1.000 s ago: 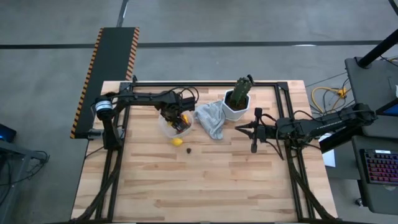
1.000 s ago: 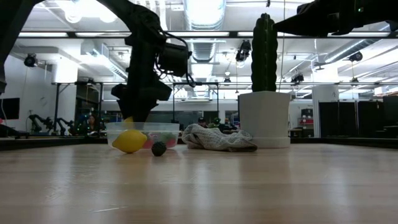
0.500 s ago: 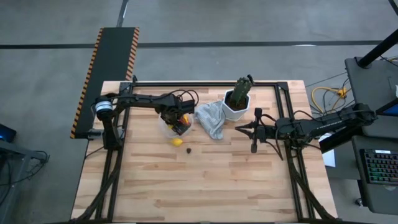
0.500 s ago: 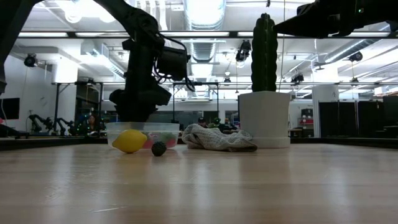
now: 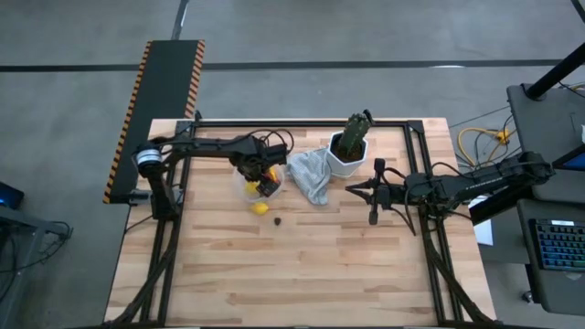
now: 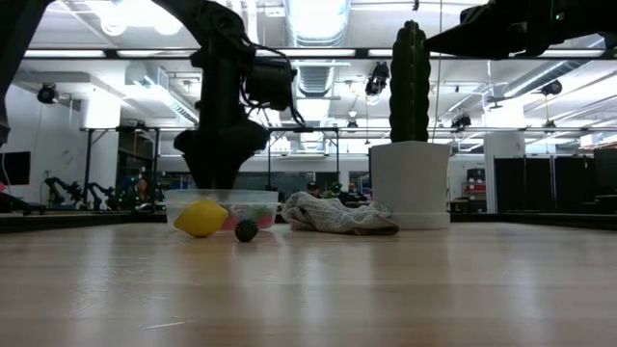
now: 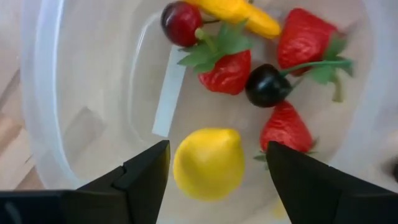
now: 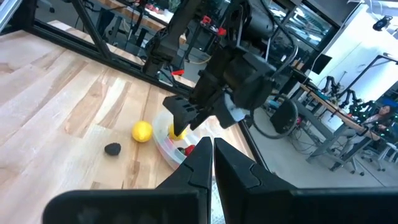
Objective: Pick and placing Produce into tupperware
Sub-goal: Put the yellow lemon into the transparent container
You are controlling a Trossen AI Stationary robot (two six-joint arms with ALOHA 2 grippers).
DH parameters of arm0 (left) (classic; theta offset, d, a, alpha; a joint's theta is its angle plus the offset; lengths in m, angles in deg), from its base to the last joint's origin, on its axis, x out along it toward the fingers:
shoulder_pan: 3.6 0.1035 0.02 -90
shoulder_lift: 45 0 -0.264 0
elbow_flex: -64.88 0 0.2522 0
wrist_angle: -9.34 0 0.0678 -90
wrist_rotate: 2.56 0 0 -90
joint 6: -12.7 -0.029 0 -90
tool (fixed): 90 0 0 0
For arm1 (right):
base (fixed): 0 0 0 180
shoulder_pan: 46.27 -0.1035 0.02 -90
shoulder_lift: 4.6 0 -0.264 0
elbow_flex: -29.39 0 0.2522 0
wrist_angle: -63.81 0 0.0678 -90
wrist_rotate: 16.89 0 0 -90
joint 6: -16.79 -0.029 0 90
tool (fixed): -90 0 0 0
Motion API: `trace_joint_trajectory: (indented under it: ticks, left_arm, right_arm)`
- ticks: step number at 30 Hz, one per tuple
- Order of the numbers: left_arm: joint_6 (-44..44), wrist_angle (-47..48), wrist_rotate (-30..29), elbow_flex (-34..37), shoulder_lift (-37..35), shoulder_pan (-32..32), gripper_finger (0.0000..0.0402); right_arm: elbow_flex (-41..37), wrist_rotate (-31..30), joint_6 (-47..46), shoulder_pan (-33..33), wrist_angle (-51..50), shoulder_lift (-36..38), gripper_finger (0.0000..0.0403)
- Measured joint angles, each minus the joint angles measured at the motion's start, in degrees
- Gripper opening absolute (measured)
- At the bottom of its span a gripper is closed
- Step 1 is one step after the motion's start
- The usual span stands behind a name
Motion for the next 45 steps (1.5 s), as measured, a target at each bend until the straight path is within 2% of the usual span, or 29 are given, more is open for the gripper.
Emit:
trace_joint_trajectory:
  ticks: [10,18,24,30,36,45]
  left_arm:
    - [0.3,3.4,-1.4,-3.8,-2.8,-2.9,0.0253]
    - [-0.3,5.4,-6.8,-7.0,-4.3,-10.2,0.0253]
    - [-2.8,5.4,-7.3,-8.1,-4.3,-16.4,0.0253]
    - [-9.0,5.4,-8.1,-6.6,-4.2,-22.6,0.0253]
    - [-13.0,4.9,-17.3,-5.0,-4.2,-26.6,0.0253]
    - [-15.6,-0.2,-15.9,1.2,-4.2,-27.3,0.0253]
  right_arm:
    - [0.0,0.0,0.0,0.0,-0.3,0.0,0.0009]
    - [0.0,-0.1,0.2,0.4,-0.6,0.0,0.0009]
    - [0.0,-0.1,0.0,0.4,-0.8,0.0,0.0009]
    - [0.0,-0.1,0.0,0.4,-0.8,0.0,0.0009]
    - [0.0,-0.1,0.0,0.4,-0.8,0.0,0.0009]
    - [0.0,-0.1,0.0,0.4,-0.9,0.0,0.0009]
